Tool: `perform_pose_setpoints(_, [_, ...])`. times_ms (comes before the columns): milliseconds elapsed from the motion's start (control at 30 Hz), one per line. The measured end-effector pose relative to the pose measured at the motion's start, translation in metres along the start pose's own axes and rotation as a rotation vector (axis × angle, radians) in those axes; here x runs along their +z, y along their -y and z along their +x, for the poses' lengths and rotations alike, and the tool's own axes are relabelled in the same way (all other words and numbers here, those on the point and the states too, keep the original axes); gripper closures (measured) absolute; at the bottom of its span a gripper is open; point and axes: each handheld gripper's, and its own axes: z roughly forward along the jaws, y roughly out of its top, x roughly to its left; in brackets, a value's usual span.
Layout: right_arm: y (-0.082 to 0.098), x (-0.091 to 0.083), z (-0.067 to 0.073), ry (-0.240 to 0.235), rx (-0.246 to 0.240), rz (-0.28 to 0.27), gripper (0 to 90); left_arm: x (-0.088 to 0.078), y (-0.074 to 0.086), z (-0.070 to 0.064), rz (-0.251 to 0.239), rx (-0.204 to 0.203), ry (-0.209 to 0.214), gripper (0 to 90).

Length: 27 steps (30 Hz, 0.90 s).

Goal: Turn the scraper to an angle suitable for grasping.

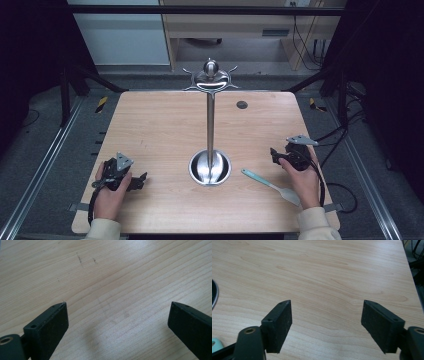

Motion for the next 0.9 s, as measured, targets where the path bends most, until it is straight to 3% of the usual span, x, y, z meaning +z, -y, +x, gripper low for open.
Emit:
perform_pose_setpoints(333, [-0.001, 0.001, 0.011, -0.018, -0.058, 0.019, 44.0, 0.000, -0.001, -0.001, 0.001, 0.006, 0.002, 2.9])
perform_pose_setpoints(433, [-0.001, 0.002, 0.020, -0.056, -0.126, 0.037, 57.2, 0.000, 0.000, -0.001, -0.002, 0.004, 0.000, 2.9])
perform_pose_setpoints(533, [-0.001, 0.003, 0.025, -0.069, -0.152, 0.049, 61.8, -0.001, 0.000, -0.001, -0.003, 0.004, 0.000, 2.9])
perform_pose_setpoints(667, [-0.004, 0.003, 0.036, -0.099, -0.209, 0.095, 71.4, 0.000, -0.001, 0.000, -0.002, 0.003, 0.000, 2.9])
perform_pose_setpoints(800, [-0.008, 0.007, 0.050, -0.140, -0.279, 0.182, 79.8, 0.000, -0.001, -0.001, -0.001, 0.006, 0.001, 2.9])
perform_pose_setpoints(900, [-0.010, 0.008, 0.057, -0.161, -0.300, 0.202, 84.2, 0.000, -0.001, 0.000, -0.004, 0.006, 0.001, 2.9])
